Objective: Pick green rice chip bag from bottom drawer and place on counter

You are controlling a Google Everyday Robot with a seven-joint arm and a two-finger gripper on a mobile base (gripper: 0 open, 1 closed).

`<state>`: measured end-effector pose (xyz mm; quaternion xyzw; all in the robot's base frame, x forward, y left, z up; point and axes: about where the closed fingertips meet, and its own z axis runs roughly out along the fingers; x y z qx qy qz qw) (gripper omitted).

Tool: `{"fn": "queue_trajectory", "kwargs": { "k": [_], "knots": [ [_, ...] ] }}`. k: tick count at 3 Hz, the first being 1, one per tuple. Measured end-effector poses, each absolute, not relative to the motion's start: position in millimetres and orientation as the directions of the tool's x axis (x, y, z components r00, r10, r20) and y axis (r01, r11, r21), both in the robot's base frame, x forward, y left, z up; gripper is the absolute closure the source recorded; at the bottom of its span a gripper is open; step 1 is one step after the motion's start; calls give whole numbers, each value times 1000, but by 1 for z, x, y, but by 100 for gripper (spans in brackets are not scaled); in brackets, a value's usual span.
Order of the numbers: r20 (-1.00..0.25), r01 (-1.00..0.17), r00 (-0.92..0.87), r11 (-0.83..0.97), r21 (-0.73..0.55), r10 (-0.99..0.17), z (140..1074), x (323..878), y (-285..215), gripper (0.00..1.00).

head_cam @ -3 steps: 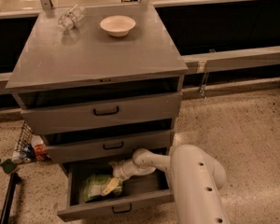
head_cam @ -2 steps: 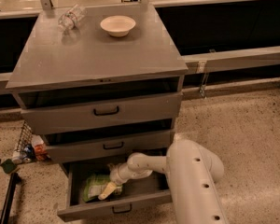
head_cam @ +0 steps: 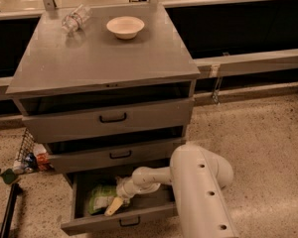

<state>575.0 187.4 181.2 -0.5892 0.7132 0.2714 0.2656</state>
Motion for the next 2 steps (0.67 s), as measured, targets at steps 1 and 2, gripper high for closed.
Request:
{"fn": "queue_trajectory", "kwargs": {
  "k": [1,2],
  "knots": [
    [-702,-980,-179,184,70,-690,174,591,180,0],
    [-727,-977,-188,201,70,-660,173,613,173,0]
  ]
}}
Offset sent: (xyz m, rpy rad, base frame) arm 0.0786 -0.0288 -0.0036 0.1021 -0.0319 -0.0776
